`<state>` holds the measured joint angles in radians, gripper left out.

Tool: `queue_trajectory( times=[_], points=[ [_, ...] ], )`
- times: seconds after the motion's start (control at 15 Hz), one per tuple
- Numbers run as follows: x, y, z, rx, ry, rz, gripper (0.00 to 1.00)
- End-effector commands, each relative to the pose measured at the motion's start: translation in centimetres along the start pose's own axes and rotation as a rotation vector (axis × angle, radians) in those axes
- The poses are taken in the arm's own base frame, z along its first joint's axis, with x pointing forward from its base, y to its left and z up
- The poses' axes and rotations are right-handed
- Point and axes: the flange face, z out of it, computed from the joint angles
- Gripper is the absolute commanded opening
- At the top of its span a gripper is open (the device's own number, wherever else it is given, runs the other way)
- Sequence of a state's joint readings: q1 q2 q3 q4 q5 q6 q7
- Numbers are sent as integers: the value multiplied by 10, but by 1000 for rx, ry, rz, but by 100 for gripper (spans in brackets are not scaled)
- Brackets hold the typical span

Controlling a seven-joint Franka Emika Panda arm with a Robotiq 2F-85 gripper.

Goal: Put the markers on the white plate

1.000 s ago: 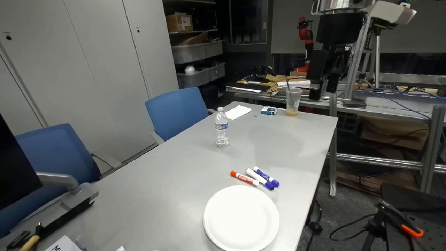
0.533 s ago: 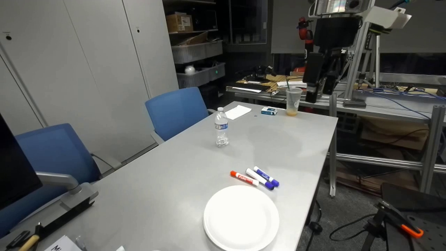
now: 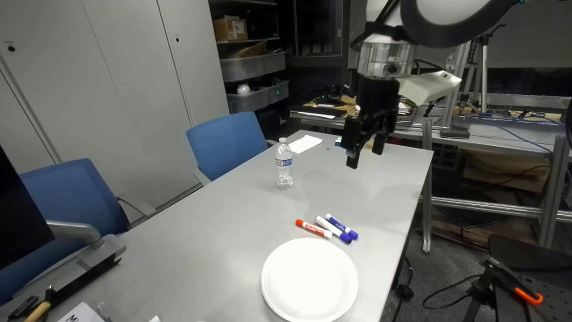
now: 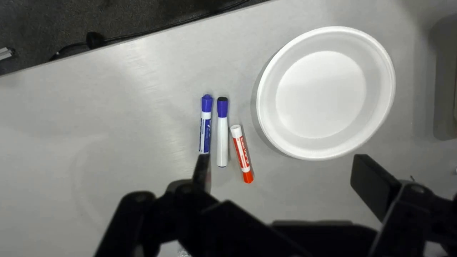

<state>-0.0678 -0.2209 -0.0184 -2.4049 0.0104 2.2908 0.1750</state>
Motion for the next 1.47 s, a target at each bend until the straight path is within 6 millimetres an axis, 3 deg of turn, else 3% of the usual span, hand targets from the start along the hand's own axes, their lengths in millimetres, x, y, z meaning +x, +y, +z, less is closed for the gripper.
queue_trajectory(
  times=[0.0,0.33,0.47,0.53,0.73,0.93,1.4],
  points=[
    [33,-12,39,15,-6,27,100],
    [60,-2,94,-9,-76,46,100],
    [66,2,108,-24,-105,61,100],
    [50,1,98,-26,-88,29,100],
    [59,4,112,-33,-105,38,100],
    [58,0,108,-33,-94,11,100],
    [58,2,151,-39,-144,25,100]
  ],
)
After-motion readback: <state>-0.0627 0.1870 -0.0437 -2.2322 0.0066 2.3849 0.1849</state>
